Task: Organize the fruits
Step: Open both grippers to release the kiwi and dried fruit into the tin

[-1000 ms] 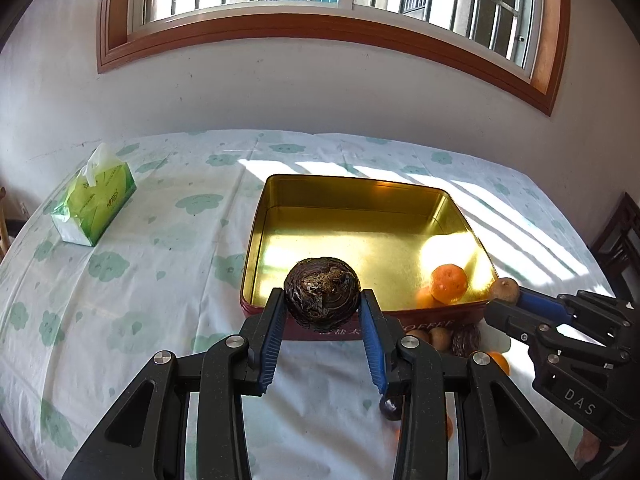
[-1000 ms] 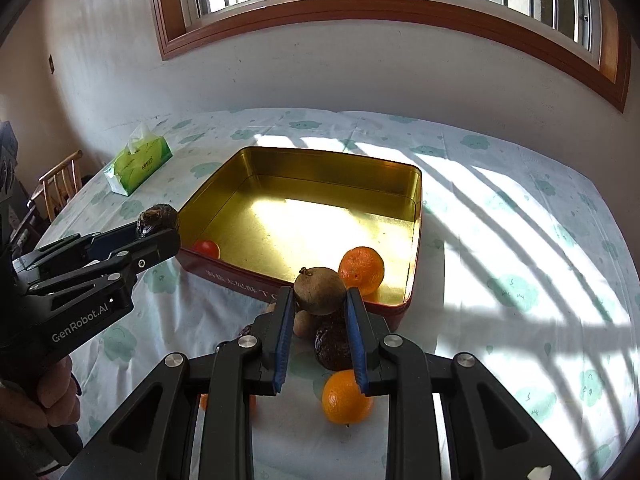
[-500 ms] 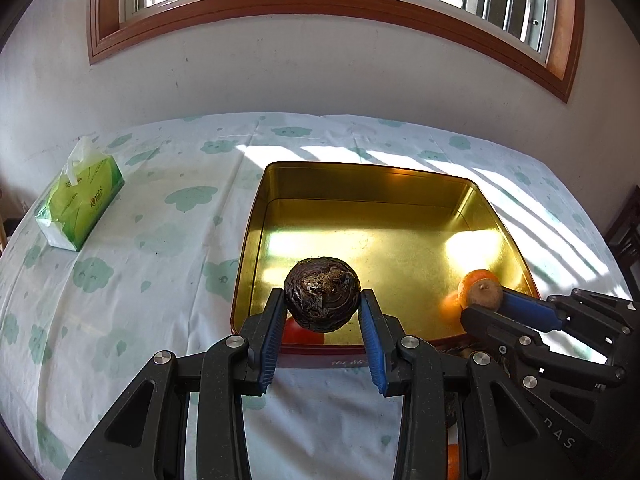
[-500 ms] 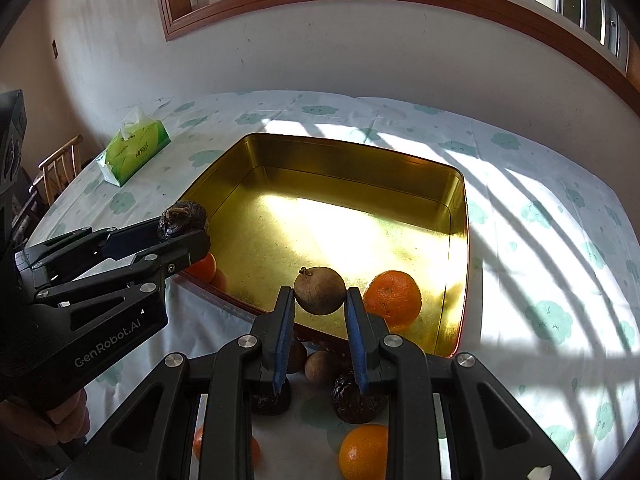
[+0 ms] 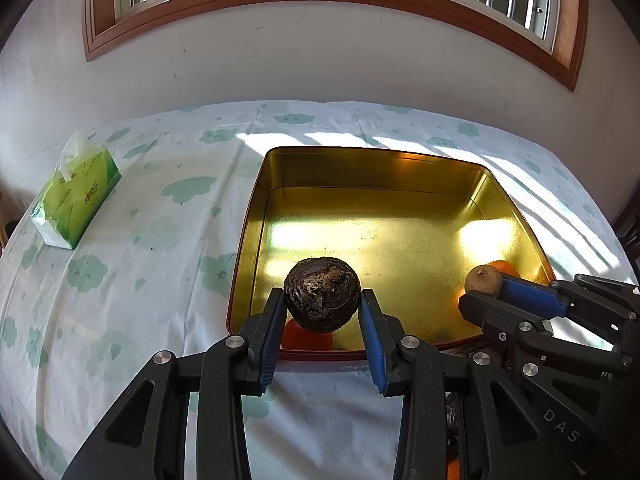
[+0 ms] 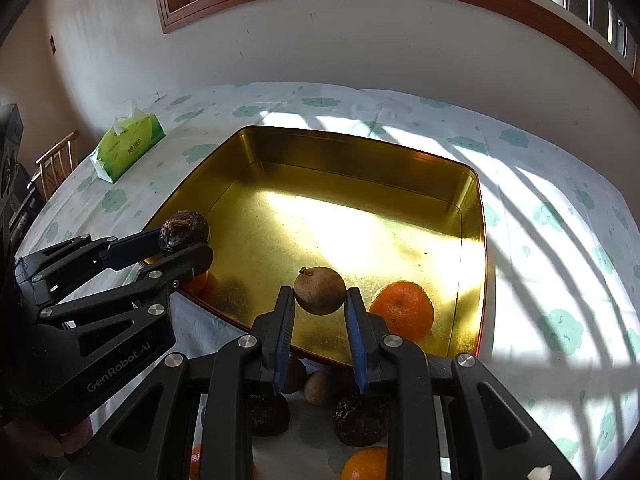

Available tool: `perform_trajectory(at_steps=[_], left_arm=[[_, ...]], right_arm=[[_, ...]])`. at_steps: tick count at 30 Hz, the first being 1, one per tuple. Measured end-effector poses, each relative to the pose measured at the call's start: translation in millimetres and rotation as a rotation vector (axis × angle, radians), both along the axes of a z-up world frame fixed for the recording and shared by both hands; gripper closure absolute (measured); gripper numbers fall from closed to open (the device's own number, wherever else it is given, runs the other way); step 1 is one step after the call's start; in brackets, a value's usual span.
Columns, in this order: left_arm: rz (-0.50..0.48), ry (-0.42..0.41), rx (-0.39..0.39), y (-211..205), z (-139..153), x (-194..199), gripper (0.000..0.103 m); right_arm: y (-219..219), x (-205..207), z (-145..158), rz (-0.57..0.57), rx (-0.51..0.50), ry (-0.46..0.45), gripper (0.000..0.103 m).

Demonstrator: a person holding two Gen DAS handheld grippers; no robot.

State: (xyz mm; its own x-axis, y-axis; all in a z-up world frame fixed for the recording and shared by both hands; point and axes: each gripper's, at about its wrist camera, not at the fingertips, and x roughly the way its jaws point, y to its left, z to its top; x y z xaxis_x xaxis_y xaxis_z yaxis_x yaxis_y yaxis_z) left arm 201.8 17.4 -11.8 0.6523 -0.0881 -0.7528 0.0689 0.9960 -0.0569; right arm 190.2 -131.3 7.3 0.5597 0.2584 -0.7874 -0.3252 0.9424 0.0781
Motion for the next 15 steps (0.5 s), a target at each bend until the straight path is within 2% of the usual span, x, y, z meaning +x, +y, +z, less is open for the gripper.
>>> perform_trajectory(at_steps=[10,13,15], left_arm=[[-0.002,0.004,0.009,-0.9,-0.8,1.9,0.064],[-0.003,0.008,0.007,-0.5,-1.0,3.9,0.063],[-0.005,0.012,0.004,-1.0,-1.4,5.0,0.062]], right_arm=[[0.5,0.7,-0.3,-0.001,0.000,0.001,0.078],[-1.2,-1.0,1.4,-0.007,0.003,-0.005,0.072],[-2.7,-2.8,3.4,-0.010,0.007,-0.010,0.072]])
